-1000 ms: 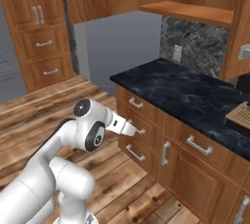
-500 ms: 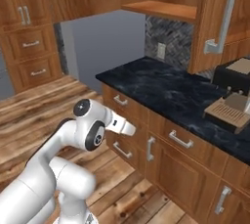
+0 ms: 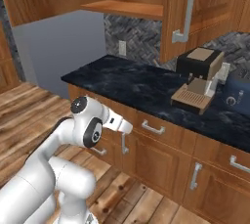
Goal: Move the bowls from the cabinet to the plates on the dining table.
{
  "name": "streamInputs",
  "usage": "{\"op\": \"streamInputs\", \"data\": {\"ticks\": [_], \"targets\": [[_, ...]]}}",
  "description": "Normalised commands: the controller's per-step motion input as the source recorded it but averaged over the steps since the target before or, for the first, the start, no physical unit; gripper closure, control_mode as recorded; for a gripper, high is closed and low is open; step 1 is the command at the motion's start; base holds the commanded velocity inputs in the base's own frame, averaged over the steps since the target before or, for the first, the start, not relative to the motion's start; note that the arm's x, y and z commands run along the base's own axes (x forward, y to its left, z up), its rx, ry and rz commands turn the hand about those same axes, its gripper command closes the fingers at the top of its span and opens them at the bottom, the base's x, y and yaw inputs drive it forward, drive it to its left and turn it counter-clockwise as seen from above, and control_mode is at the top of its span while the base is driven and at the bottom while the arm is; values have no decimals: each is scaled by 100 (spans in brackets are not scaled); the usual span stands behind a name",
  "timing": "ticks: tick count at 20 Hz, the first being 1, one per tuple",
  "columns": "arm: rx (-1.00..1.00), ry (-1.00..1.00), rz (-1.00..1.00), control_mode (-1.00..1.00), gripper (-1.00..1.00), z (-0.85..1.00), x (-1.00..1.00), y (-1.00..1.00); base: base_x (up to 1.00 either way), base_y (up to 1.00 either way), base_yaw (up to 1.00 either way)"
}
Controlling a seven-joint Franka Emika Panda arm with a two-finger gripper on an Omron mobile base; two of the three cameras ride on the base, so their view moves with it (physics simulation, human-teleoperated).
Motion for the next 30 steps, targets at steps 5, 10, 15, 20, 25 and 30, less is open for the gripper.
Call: {"op": "streamInputs", "data": {"ticks": [5,10,15,20,25,30], "targets": [[0,0,0,100,-100,0,0,0,21,-7,-18],[0,0,0,100,-100,0,0,0,31,0,-18],[0,0,0,100,-100,0,0,0,54,0,-25],[0,0,0,100,-100,0,0,0,56,0,-21],[0,0,0,100,-100,0,0,0,60,7,-10],[0,0,0,100,-100,0,0,0,65,11,-7]]}}
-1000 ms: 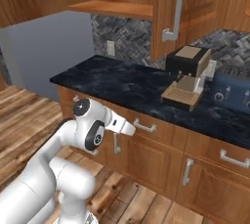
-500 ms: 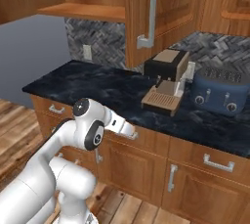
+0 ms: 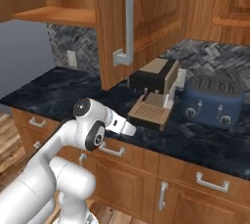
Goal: Move the bowls from the cabinet to the plates on the dining table.
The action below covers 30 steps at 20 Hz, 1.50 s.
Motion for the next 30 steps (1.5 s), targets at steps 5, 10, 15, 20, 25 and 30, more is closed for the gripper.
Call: {"op": "streamInputs", "data": {"ticks": [5,10,15,20,25,30], "targets": [[0,0,0,100,-100,0,0,0,45,45,-7],[0,0,0,100,-100,0,0,0,31,55,-7],[0,0,0,100,-100,0,0,0,26,10,-3],[0,0,0,100,-100,0,0,0,19,-14,0],[0,0,0,100,-100,0,0,0,7,-37,8],[0,0,0,100,-100,0,0,0,14,-50,8]]}}
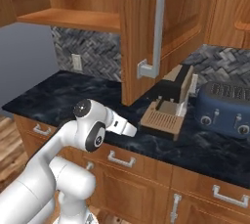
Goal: Move the bowls from the cabinet to the plates on the dining table.
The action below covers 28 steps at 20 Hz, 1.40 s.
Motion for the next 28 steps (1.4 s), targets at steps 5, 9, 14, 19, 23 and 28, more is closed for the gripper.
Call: {"op": "streamInputs", "data": {"ticks": [5,9,14,19,23,28], "targets": [[0,0,0,100,-100,0,0,0,34,-26,2],[0,0,0,100,-100,0,0,0,43,-3,0],[0,0,0,100,-100,0,0,0,20,0,-1],[0,0,0,100,-100,0,0,0,4,0,-1],[-1,0,0,-100,-100,0,2,1,0,0,0],[-10,0,0,-100,-100,5,0,21,0,0,0]]}}
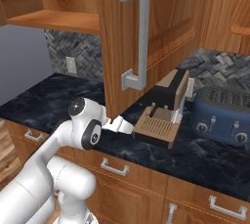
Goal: Move the bowls from the cabinet to the plates on the dining table.
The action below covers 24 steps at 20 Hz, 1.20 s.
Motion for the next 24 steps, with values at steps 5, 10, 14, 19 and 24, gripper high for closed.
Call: {"op": "streamInputs", "data": {"ticks": [5,10,14,19,24], "targets": [[-15,0,0,-100,-100,31,0,36,0,0,0],[-14,0,0,-100,-100,51,0,10,0,0,0],[-13,-2,0,-100,-100,58,-5,0,0,0,0],[-13,-2,-3,-100,-100,56,-6,0,0,0,0],[-9,-1,-1,-100,-100,52,-8,0,0,0,0]]}}
